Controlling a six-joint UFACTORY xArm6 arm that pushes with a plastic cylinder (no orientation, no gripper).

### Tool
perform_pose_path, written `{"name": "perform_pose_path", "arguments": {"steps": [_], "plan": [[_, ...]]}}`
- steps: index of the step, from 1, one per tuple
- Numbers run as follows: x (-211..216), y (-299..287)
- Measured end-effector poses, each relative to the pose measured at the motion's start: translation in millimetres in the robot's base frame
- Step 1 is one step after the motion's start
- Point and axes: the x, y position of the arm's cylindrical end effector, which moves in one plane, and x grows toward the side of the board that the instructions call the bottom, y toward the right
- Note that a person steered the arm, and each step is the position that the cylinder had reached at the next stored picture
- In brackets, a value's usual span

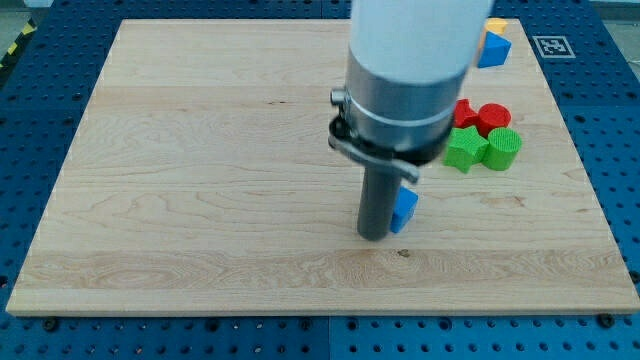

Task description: Move blue cube on left side of red star

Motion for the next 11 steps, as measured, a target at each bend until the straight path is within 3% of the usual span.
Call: {"name": "perform_pose_path", "arguments": {"steps": [1,2,3,4,8,10,11], "plan": [[-13,0],[25,7],[28,31],[-16,40],[-120,20],[-99,-9],[-143,-23]]}}
